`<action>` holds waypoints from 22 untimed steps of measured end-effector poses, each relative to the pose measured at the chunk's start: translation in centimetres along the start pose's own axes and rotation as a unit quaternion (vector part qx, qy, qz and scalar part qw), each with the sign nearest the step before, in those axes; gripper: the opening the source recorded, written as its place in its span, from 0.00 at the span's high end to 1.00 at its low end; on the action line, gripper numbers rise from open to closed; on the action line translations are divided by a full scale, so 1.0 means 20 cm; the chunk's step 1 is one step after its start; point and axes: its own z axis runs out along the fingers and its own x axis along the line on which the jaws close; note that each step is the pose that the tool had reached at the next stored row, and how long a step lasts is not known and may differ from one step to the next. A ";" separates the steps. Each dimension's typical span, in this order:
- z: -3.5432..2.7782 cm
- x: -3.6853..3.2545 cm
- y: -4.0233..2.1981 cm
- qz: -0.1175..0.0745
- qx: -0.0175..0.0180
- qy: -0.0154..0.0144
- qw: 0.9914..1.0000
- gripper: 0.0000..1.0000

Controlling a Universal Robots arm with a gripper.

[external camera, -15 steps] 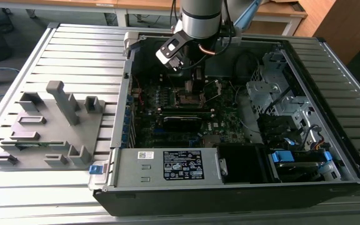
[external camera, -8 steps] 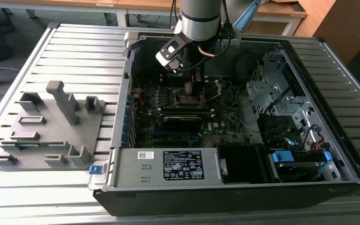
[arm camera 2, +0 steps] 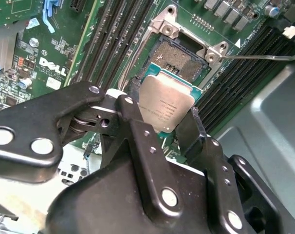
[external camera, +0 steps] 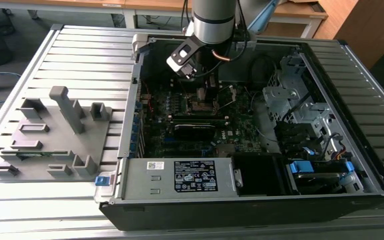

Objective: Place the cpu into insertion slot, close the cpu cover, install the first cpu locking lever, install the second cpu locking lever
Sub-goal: 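Place the cpu into insertion slot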

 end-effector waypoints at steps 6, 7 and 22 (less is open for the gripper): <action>0.017 -0.001 -0.012 -0.001 0.000 0.000 1.000 0.46; 0.017 -0.001 -0.012 -0.001 0.000 0.000 1.000 0.46; 0.050 -0.001 -0.022 -0.001 0.000 0.000 1.000 0.46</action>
